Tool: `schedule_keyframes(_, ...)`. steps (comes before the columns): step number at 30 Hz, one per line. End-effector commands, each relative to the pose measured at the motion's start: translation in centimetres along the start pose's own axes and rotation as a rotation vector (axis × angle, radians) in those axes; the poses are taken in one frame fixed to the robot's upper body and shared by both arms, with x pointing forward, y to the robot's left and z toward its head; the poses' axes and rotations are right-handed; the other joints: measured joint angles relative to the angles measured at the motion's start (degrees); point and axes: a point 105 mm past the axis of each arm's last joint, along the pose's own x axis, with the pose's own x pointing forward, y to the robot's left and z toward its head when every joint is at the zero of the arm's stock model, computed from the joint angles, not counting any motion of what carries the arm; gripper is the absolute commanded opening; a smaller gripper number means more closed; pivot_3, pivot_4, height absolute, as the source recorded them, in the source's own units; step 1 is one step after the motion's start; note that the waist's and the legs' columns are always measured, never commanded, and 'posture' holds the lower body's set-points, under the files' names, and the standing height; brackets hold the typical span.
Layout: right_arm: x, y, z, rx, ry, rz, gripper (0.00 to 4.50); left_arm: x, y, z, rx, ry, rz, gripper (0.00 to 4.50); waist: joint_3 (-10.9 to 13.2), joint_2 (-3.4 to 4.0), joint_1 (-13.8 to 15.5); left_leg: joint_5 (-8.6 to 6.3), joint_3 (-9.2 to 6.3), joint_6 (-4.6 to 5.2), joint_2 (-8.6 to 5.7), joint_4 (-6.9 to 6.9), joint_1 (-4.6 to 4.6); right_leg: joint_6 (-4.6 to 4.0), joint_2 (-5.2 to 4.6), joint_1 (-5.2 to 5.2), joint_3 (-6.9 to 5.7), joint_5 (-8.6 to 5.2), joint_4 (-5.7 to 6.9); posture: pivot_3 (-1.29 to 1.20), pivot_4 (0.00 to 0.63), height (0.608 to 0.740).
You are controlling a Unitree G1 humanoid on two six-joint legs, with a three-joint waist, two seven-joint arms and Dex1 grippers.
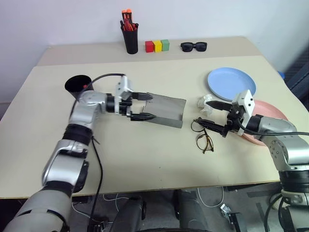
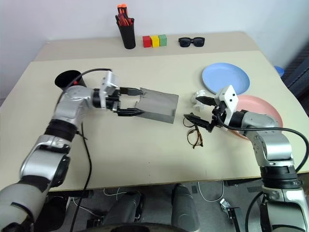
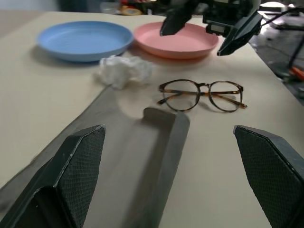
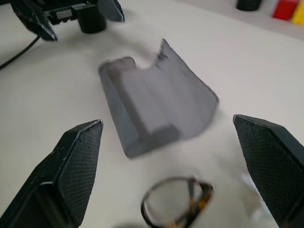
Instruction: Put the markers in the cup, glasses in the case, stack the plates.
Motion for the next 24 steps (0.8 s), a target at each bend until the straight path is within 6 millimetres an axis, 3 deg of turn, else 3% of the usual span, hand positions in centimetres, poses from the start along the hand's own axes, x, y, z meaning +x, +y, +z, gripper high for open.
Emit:
schedule_keyframes(1,-0.3,0.5,2.1,-0.062,-0.057,-0.02,4.5,0.9,0.0,-0.3,0.067,0.062,-0.052,4.45,0.0,0.0,-0.08,0.0,0.03,0.01,0.02,0.0,-0.01,0.0,0.0,-0.01,0.01,0.0,-0.01,0.0,0.15,0.74)
schedule_keyframes(12,-0.6,1.0,2.6,-0.065,-0.081,-0.07,4.5,3.6,0.1,-4.2,0.171,0.311,-0.054,4.45,0.0,-0.01,0.4,-0.05,0.15,0.1,-0.01,0.04,-0.04,0.12,-0.01,0.02,0.13,0.07,-0.15,0.0,0.15,0.74)
schedule_keyframes(16,-0.3,0.9,2.7,-0.069,-0.087,-0.074,4.5,3.8,-0.1,-4.5,0.152,0.326,-0.074,3.14,0.0,-0.01,0.34,-0.05,0.17,0.1,-0.01,0.05,-0.01,0.13,-0.01,0.04,0.13,0.07,-0.14,0.0,0.15,0.74)
schedule_keyframes(22,0.3,0.7,2.7,-0.078,-0.095,-0.069,4.5,2.4,0.0,-4.9,0.103,0.404,-0.097,0.14,-0.01,0.0,0.19,-0.05,0.18,0.11,-0.01,0.07,0.07,0.14,-0.01,0.14,0.14,0.08,-0.13,0.0,0.15,0.74)
schedule_keyframes(24,0.5,0.7,2.8,-0.079,-0.098,-0.063,4.5,1.5,0.2,-4.8,0.046,0.433,-0.1,0.02,-0.01,0.01,-0.03,-0.05,0.19,0.11,0.01,0.08,0.09,0.15,0.0,0.15,0.13,0.08,-0.12,0.0,0.15,0.74)
